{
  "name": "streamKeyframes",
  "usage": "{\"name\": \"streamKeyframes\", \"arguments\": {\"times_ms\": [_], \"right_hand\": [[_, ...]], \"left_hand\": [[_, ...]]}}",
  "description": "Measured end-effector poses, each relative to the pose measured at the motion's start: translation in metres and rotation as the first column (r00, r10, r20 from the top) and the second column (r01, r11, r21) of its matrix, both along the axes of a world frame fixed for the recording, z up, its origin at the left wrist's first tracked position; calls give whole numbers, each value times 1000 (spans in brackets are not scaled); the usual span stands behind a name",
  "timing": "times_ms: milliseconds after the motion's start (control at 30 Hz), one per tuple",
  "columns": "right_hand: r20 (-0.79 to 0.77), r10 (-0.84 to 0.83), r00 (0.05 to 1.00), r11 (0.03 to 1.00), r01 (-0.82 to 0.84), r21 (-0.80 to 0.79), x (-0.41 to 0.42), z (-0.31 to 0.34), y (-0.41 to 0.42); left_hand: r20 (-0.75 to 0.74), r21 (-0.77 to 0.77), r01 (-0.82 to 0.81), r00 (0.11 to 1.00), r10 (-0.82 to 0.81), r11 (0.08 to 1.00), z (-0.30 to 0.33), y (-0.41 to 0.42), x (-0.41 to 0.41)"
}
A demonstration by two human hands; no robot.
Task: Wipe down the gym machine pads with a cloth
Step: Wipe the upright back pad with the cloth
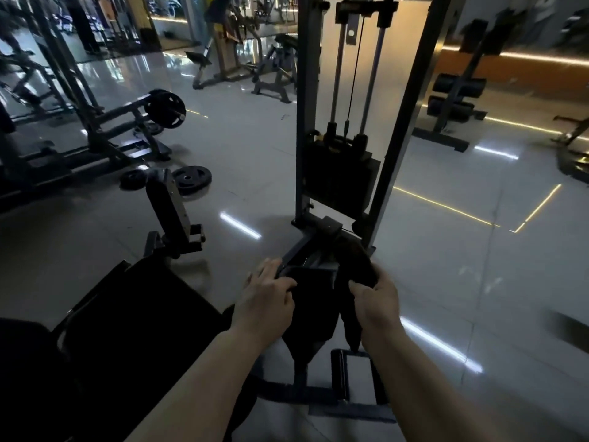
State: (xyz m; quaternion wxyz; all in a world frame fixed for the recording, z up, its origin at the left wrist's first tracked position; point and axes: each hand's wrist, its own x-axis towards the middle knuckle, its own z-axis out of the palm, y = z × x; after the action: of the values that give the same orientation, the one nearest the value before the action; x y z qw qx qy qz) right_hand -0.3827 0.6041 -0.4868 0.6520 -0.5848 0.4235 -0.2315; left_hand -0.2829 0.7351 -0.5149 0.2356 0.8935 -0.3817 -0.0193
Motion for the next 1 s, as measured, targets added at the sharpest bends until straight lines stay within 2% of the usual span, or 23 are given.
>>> {"name": "streamKeyframes", "arguments": {"times_ms": [267, 567, 733, 1000], "right_hand": [[78, -13, 997, 998, 19, -64, 23, -51, 3], [327, -54, 944, 948, 151, -280, 11, -118, -27], [402, -47, 914, 921, 196, -337, 7, -165, -34], [484, 11, 875, 917, 185, -354, 8, -223, -35]], "left_hand": [[33, -123, 19, 999, -15, 992, -56, -13, 28], [260, -283, 84, 965, -8, 955, -134, -44, 38], [343, -343, 101, 939, 24, 934, -174, -53, 38], [445, -389, 110, 892, 82, 915, -194, -55, 42]]}}
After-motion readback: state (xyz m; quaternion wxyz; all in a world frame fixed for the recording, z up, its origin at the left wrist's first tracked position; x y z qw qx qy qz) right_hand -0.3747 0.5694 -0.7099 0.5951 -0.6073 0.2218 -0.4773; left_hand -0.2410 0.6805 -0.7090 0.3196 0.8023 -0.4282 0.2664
